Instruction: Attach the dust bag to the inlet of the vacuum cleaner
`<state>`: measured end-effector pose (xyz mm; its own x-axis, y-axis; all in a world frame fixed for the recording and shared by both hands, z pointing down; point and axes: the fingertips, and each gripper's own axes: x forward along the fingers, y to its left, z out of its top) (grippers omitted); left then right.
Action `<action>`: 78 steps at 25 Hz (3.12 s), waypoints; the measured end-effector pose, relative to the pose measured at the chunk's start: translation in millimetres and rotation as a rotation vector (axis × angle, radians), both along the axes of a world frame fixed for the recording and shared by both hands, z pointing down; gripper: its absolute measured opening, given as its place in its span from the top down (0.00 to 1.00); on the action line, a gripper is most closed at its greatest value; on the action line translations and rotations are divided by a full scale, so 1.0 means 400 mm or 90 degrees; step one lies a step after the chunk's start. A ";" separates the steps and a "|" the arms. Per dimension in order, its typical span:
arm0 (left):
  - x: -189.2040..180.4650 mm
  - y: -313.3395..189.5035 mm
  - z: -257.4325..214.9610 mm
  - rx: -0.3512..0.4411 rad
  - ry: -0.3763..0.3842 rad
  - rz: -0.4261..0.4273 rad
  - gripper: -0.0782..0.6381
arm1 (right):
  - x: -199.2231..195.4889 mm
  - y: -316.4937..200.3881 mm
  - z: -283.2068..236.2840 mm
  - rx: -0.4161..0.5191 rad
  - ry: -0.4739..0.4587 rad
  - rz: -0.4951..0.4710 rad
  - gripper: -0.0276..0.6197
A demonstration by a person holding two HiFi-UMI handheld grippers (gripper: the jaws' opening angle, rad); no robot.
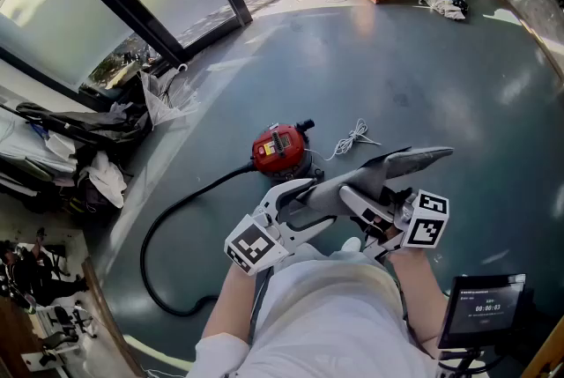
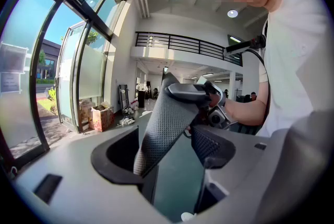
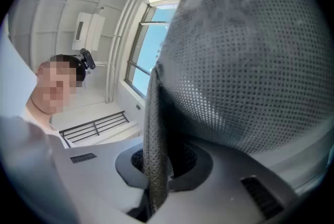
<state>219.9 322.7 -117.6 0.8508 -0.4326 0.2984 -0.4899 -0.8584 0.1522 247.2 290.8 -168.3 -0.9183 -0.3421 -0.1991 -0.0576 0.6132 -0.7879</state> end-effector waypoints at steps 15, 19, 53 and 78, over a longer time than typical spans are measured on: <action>-0.327 -0.372 0.245 -0.018 -0.097 -0.207 0.87 | -0.315 -0.351 0.248 -0.182 -0.018 -0.206 0.93; -0.463 -0.460 0.294 -0.029 -0.113 -0.281 0.87 | -0.327 -0.505 0.298 -0.213 -0.012 -0.206 0.90; -0.575 -0.458 0.475 -0.199 -0.167 -0.504 0.81 | -0.598 -0.765 0.647 1.025 0.410 -0.981 0.91; -0.075 -0.961 1.279 -0.228 -0.064 -0.521 0.82 | -0.109 -1.023 1.368 1.108 0.599 -1.080 0.91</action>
<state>190.0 -61.8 394.1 0.2793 -0.7588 0.5883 -0.9529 -0.1439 0.2669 203.5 -118.4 378.9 -0.1151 0.2594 0.9589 0.9721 0.2281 0.0550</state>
